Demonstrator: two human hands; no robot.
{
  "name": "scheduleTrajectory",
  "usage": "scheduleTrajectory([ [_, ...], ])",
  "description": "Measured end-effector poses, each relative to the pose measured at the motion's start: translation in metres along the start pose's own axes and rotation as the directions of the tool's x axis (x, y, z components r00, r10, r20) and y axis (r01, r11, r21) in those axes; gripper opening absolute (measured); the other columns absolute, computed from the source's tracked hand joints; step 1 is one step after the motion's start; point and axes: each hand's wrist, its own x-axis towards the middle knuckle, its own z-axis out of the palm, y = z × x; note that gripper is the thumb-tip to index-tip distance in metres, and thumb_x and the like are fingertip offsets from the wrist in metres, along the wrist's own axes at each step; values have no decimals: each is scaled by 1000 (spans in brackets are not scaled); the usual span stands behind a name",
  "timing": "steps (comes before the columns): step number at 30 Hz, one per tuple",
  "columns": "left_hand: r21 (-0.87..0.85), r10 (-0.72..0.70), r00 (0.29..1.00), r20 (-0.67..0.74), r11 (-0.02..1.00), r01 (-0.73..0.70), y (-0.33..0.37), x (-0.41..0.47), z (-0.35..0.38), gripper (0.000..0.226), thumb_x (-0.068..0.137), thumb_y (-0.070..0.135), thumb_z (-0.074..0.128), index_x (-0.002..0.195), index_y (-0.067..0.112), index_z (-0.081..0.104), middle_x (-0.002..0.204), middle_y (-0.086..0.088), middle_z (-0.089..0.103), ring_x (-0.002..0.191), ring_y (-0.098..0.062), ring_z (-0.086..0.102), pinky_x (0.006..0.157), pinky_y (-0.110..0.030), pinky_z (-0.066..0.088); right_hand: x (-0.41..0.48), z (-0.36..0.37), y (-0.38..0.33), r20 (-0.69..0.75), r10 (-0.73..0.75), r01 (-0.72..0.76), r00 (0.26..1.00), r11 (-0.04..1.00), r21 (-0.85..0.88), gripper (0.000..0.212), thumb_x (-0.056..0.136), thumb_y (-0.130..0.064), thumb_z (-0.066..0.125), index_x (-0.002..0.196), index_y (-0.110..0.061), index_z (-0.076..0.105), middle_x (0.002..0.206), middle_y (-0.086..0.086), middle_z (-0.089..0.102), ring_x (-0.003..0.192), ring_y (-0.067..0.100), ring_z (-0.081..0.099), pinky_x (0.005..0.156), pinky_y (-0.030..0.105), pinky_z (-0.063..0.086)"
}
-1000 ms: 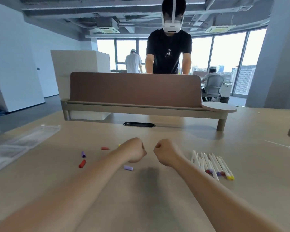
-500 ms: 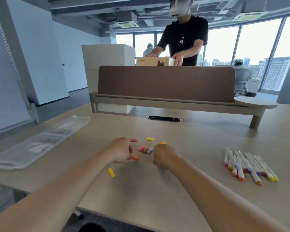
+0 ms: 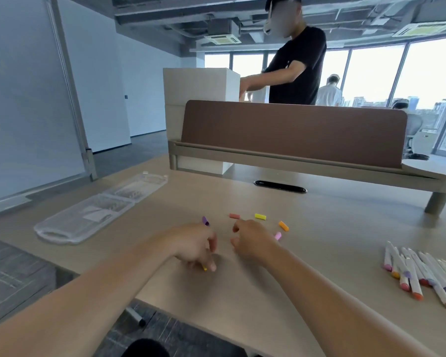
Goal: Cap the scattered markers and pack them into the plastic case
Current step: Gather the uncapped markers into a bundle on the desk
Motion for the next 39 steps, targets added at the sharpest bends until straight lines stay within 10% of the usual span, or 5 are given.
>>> scheduleTrajectory([
  [7,9,43,999,-26,999,-43,-8,1,8,10,83,7,72,81,9,62,75,-17,65,57,-22,60,48,-21,46,8,12,-16,83,63,-56,995,995,-86,24,97,-12,51,119,-9,60,126,11,58,116,32,57,110,55,33],
  [14,-129,-2,944,-329,991,-43,-22,8,-7,33,93,25,62,61,20,58,66,2,62,60,-14,54,58,-25,36,10,9,-22,-48,21,-22,999,1000,-13,15,101,-21,48,115,-16,50,116,9,63,105,29,60,83,42,48],
  [25,-166,-200,874,-442,976,140,-55,17,-3,17,93,7,49,86,22,51,101,-6,65,95,-26,60,72,-29,40,37,17,-57,71,88,-90,994,996,19,18,95,-15,52,102,-10,67,90,7,61,90,28,63,72,32,47],
  [30,-184,-222,873,-434,971,155,-56,25,-5,20,96,11,43,109,18,56,117,-8,61,103,-26,56,84,-33,45,43,24,-67,31,138,-138,990,990,10,40,92,-53,54,89,-14,60,87,7,64,83,26,62,73,34,49],
  [39,-44,-141,917,-373,990,135,-54,62,-3,41,97,32,54,138,30,48,132,-11,46,112,-32,57,85,-26,38,55,12,-53,121,96,-85,988,992,-94,28,102,-17,44,123,-6,59,121,13,63,111,31,60,76,33,39],
])
